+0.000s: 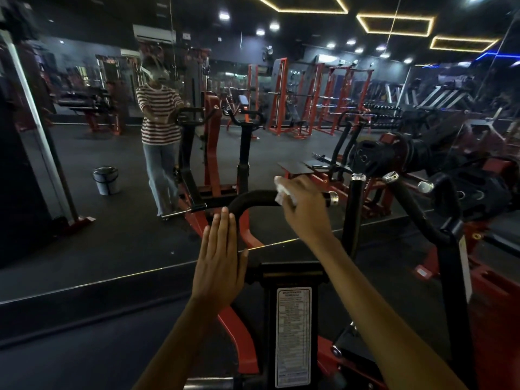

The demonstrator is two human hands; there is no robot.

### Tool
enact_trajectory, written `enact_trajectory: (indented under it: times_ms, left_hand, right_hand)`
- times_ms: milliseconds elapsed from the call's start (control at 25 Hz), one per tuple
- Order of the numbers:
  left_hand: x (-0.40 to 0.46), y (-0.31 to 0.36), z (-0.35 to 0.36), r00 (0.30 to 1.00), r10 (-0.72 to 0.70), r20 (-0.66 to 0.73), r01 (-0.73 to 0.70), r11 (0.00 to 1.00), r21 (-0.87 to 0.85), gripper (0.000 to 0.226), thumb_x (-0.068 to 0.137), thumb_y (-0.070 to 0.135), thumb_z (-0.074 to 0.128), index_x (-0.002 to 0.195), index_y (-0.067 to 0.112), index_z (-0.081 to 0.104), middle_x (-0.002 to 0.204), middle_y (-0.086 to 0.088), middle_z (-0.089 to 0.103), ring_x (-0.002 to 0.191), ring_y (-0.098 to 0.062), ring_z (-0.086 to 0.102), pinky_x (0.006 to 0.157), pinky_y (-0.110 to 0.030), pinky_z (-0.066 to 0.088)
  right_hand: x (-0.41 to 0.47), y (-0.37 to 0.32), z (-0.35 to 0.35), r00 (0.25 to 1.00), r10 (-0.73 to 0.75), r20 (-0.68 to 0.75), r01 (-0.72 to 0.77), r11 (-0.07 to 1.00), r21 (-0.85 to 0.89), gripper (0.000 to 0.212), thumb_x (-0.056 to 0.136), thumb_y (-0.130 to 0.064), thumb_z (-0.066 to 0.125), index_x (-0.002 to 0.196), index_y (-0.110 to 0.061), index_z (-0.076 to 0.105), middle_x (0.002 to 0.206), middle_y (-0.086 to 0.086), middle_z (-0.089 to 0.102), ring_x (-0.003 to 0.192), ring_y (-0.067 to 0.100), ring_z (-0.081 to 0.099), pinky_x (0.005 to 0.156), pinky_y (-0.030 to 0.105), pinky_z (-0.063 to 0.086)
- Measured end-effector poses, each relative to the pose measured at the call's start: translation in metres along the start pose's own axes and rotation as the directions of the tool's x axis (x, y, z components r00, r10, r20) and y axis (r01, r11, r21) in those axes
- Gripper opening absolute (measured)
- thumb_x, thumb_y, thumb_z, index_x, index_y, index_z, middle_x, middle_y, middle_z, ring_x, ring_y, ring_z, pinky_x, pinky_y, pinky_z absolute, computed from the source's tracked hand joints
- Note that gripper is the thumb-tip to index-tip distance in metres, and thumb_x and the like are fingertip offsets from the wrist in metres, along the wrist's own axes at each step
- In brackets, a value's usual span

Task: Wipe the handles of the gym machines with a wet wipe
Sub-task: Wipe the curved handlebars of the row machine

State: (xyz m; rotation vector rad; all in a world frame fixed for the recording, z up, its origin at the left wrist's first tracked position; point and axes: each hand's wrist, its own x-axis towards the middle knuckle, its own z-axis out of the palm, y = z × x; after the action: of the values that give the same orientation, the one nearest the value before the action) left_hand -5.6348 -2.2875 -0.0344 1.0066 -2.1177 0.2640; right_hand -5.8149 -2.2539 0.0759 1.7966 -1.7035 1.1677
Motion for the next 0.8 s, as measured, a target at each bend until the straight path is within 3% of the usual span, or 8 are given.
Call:
enact_trajectory:
  times_ms: [120,320,480,640,800]
  left_hand:
    - [-0.002,-0.007,0.011,0.999,0.011,0.035,-0.012,0.999,0.037,0.063,0.100,0.034,0.025,0.151,0.000,0.009,0.159,-0.017,0.006,0.148,-0.027,0.009,0.119,-0.043,0.012]
    - [-0.001,-0.009,0.013,0.999,0.023,0.029,-0.023,0.999,0.025,0.065,0.098,0.033,0.027,0.151,0.003,0.006,0.159,-0.017,0.007,0.148,-0.027,0.008,0.120,-0.040,0.006]
    - [-0.001,-0.009,0.013,1.000,0.017,0.017,-0.017,1.000,-0.001,0.067,0.097,0.032,0.032,0.151,0.003,0.006,0.159,-0.016,0.007,0.148,-0.026,0.007,0.120,-0.040,0.007]
    - [-0.001,-0.010,0.014,1.000,0.011,0.021,-0.010,0.999,-0.034,0.068,0.097,0.031,0.033,0.152,0.005,0.001,0.160,-0.014,0.003,0.148,-0.024,0.004,0.120,-0.039,0.006]
    - [-0.001,-0.009,0.015,1.000,0.006,0.016,-0.005,0.999,-0.044,0.067,0.097,0.031,0.032,0.152,0.004,0.004,0.160,-0.014,0.003,0.148,-0.024,0.005,0.120,-0.038,0.005]
  right_hand:
    - [-0.001,-0.030,0.027,0.973,-0.224,0.048,0.227,0.971,-0.074,0.030,0.088,-0.008,0.060,0.118,-0.005,0.060,0.103,0.013,0.060,0.076,0.018,0.062,0.063,0.020,0.052]
    - [-0.008,-0.032,0.053,0.928,-0.357,0.110,0.374,0.895,-0.244,0.048,0.066,-0.006,0.080,0.112,0.002,0.064,0.112,0.016,0.064,0.097,0.026,0.066,0.078,0.032,0.057]
    - [-0.011,-0.004,0.042,0.964,-0.265,0.012,0.258,0.927,-0.271,0.042,0.076,-0.007,0.066,0.115,0.007,0.060,0.106,0.019,0.065,0.092,0.027,0.067,0.073,0.035,0.060]
    - [-0.016,0.019,0.026,0.987,-0.160,-0.024,0.145,0.941,-0.307,0.040,0.076,-0.001,0.070,0.114,0.006,0.061,0.099,0.015,0.064,0.082,0.021,0.065,0.067,0.026,0.058]
    - [-0.016,0.009,0.028,0.989,0.080,-0.121,-0.089,0.994,-0.064,0.027,0.093,-0.009,0.053,0.116,0.003,0.061,0.100,0.008,0.059,0.075,0.008,0.055,0.066,0.021,0.055]
